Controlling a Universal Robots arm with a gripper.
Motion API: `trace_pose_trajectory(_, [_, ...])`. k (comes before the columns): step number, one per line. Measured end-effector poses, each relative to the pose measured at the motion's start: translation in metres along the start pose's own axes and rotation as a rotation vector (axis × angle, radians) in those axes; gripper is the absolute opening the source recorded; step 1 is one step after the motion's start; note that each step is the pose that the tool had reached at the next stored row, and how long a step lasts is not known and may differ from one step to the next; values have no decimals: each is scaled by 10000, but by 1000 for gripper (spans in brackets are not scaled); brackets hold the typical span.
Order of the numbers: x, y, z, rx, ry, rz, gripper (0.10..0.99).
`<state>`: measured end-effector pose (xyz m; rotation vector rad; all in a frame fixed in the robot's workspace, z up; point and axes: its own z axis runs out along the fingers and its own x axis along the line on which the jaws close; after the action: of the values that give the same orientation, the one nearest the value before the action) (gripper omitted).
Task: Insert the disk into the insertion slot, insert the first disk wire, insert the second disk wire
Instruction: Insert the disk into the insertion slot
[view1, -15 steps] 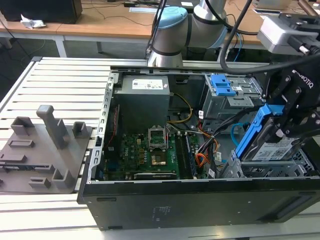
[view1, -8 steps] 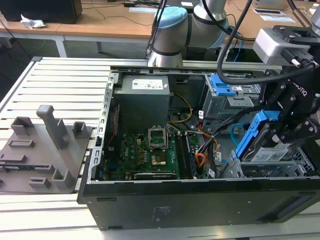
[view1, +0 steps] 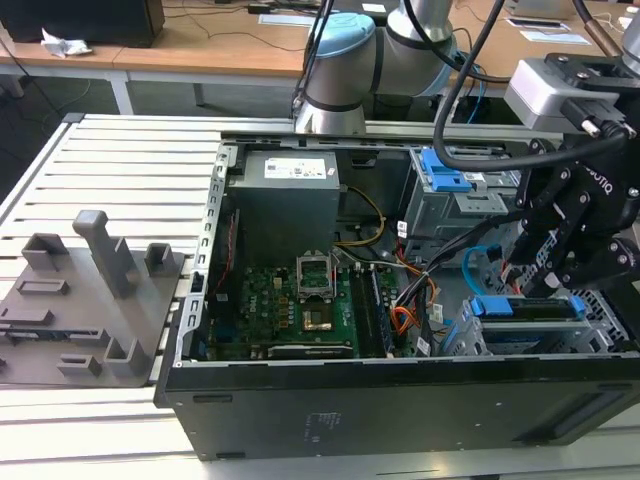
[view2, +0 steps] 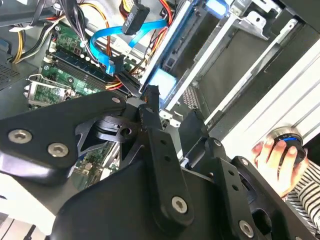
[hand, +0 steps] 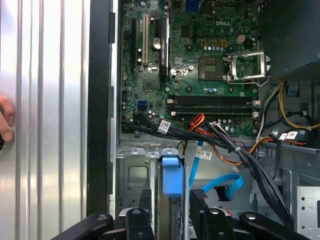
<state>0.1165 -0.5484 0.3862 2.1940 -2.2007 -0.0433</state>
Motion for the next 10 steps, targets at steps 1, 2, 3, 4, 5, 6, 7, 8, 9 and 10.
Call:
trace_pose_trajectory(1, [0,0,1,-1,-1,0,439])
trace_pose_trajectory(2, [0,0,0,-1,0,1,439])
trace_pose_trajectory(3, [0,0,0,0,1,1,439])
trace_pose_trajectory(4, [0,0,1,0,0,0,420])
trace_pose_trajectory(5, [0,0,2,-1,0,0,357])
trace_pose_trajectory(6, [0,0,2,-1,0,1,294])
trace_pose_trajectory(7, [0,0,2,0,0,1,235])
trace_pose_trajectory(8, [0,0,2,0,0,0,173])
trace_pose_trajectory(9, [0,0,3,-1,1,0,114])
trace_pose_trajectory(10, [0,0,3,0,0,1,106])
